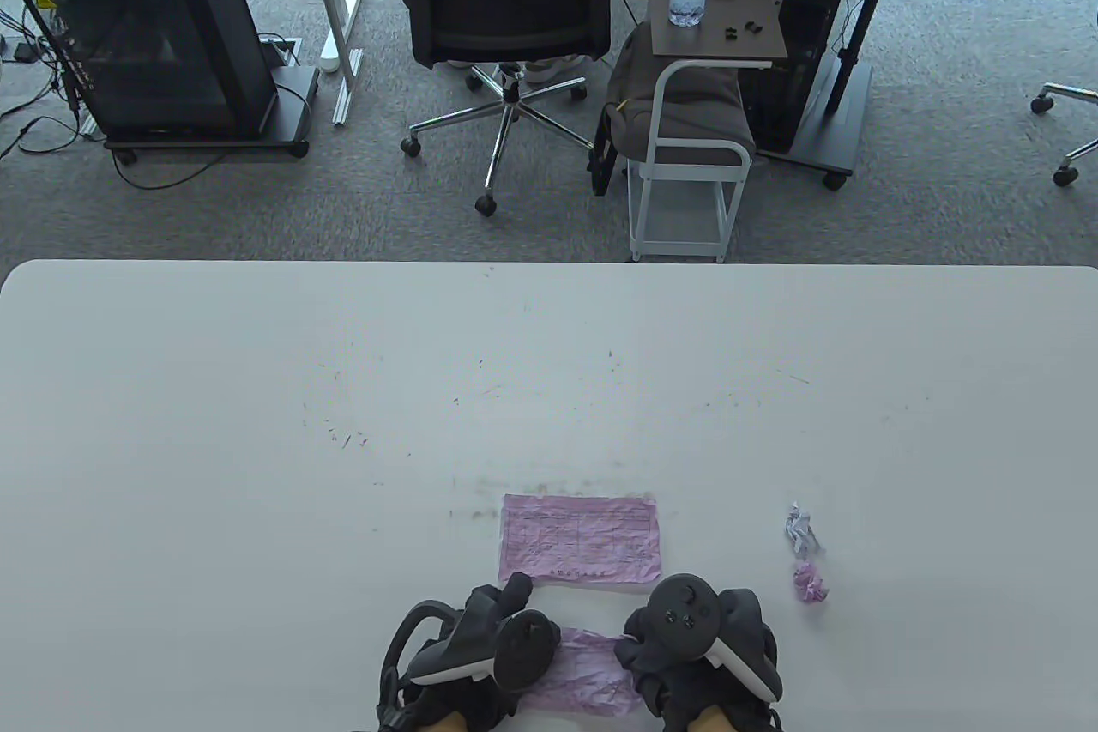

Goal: Flatten crumpled invoices and stack

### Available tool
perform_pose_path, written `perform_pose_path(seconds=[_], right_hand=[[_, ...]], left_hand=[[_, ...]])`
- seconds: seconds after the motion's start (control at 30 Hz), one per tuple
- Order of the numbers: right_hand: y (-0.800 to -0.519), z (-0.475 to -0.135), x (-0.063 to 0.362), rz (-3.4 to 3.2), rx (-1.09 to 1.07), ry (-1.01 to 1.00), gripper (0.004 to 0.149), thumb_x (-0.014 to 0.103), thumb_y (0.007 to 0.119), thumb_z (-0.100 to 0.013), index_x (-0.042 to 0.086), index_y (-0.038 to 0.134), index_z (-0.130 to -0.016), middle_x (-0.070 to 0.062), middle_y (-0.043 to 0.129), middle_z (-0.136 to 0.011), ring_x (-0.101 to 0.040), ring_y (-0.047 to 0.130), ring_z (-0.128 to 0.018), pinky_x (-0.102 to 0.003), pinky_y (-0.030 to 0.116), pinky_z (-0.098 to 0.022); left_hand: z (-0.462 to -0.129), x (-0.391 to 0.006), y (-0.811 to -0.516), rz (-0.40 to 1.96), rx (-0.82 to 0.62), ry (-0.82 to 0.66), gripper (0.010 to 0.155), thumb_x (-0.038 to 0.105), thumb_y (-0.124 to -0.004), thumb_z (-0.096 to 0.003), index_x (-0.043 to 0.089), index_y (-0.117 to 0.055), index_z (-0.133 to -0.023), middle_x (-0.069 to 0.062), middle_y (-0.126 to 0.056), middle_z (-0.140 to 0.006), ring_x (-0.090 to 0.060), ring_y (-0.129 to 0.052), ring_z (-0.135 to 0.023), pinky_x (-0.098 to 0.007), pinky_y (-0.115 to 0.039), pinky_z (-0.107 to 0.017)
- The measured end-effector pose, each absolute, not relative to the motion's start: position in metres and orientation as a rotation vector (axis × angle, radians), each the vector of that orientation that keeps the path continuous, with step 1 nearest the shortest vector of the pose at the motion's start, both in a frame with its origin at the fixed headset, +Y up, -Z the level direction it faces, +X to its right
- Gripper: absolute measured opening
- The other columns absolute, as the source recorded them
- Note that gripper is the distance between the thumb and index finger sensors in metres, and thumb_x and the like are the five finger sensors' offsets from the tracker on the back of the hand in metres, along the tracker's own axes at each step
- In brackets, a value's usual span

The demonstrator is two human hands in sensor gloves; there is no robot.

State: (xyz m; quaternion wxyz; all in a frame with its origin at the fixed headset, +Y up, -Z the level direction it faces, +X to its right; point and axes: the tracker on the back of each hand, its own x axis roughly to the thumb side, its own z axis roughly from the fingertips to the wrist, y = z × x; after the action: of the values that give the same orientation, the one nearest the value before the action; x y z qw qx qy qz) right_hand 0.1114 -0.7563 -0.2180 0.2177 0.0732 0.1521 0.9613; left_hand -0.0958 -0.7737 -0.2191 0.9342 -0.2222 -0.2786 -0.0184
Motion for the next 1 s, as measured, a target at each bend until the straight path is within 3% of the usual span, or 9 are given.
perform_pose_path(seconds=[0.37, 0.63, 1.0], right_hand=[[-0.758, -0.217, 0.110, 2.741, 0.204, 0.446, 0.041, 0.029, 0.085, -0.050, 0.007, 0.078, -0.083, -0.006, 0.101, -0.047, -0.021, 0.102, -0.028, -0.038, 0.091, -0.021], [-0.757, -0.216, 0.111, 2.836, 0.169, 0.476, 0.040, 0.029, 0.085, -0.050, 0.009, 0.078, -0.084, -0.008, 0.101, -0.051, -0.023, 0.102, -0.032, -0.039, 0.091, -0.024], [-0.759, -0.216, 0.114, 2.929, 0.100, 0.523, 0.040, 0.030, 0.085, -0.050, 0.011, 0.077, -0.085, -0.008, 0.100, -0.054, -0.024, 0.101, -0.034, -0.040, 0.090, -0.025]], left_hand=[[-0.224, -0.113, -0.778, -0.024, -0.751, -0.363, 0.076, 0.039, -0.081, -0.0514, 0.035, -0.033, -0.110, -0.020, -0.005, -0.109, -0.060, -0.023, -0.098, -0.066, -0.052, -0.065], [-0.223, -0.120, -0.785, 0.000, -0.837, -0.315, 0.081, 0.043, -0.077, -0.0520, 0.035, -0.019, -0.108, -0.016, 0.005, -0.106, -0.059, -0.008, -0.096, -0.067, -0.041, -0.066], [-0.225, -0.124, -0.788, 0.083, -0.857, -0.335, 0.081, 0.042, -0.078, -0.0527, 0.035, -0.018, -0.107, -0.016, 0.009, -0.104, -0.061, 0.002, -0.092, -0.070, -0.029, -0.064]])
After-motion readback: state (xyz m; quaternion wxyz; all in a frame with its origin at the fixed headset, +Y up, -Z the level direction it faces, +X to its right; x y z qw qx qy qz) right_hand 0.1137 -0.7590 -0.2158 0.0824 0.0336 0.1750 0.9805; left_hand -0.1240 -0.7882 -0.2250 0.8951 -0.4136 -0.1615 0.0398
